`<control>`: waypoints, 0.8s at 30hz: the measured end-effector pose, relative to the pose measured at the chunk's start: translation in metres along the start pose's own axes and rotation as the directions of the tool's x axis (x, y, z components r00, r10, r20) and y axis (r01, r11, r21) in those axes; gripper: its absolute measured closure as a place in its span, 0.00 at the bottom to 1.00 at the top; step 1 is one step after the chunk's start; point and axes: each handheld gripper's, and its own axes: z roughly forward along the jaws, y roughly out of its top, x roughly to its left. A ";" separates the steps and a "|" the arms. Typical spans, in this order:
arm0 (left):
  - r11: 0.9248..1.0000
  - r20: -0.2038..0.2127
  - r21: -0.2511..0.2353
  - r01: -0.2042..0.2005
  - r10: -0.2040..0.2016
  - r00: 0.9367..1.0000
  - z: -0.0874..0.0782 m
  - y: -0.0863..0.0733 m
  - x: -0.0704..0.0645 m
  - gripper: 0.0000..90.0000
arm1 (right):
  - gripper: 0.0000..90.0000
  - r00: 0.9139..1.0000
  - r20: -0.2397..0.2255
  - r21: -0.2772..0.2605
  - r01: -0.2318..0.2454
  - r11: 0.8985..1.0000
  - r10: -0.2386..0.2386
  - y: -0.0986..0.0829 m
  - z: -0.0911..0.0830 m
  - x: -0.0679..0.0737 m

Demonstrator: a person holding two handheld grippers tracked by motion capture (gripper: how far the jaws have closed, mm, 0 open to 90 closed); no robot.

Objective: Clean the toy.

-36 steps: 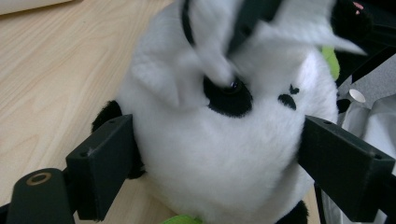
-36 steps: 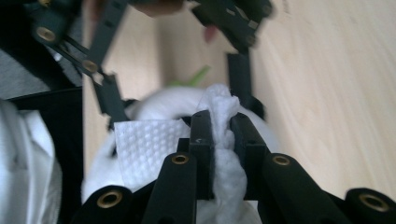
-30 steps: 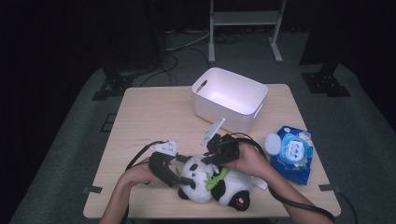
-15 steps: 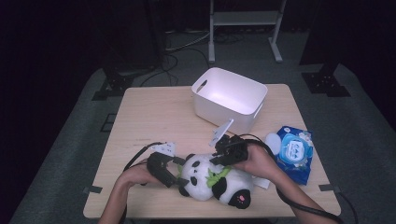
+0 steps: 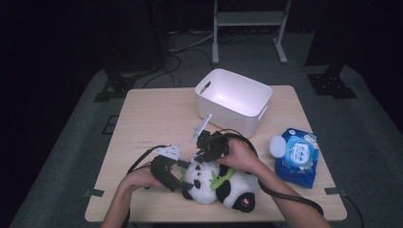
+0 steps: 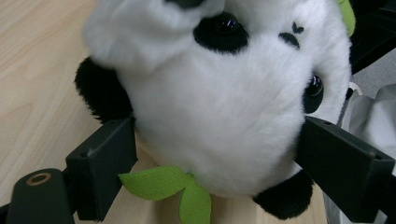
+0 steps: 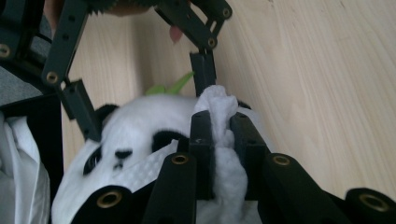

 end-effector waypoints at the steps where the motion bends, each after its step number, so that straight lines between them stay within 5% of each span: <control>1: 1.000 -0.002 0.002 -0.003 0.003 1.000 0.000 0.000 0.000 0.13 | 0.88 1.000 -0.010 -0.003 0.006 1.000 -0.006 0.003 0.003 0.000; 14: 1.000 -0.005 0.005 -0.022 0.022 1.000 -0.001 0.001 -0.002 0.13 | 0.88 0.994 -0.039 -0.028 0.098 0.995 -0.099 -0.001 -0.010 0.033; 20: 1.000 -0.006 0.004 -0.022 0.022 1.000 0.000 0.002 -0.001 0.12 | 0.87 0.995 0.014 -0.025 0.095 0.995 -0.095 -0.021 -0.030 0.043; 24: 1.000 -0.011 0.001 -0.019 0.019 1.000 0.000 0.002 -0.001 0.12 | 0.87 0.997 0.041 -0.030 0.064 0.998 -0.063 -0.040 -0.043 0.036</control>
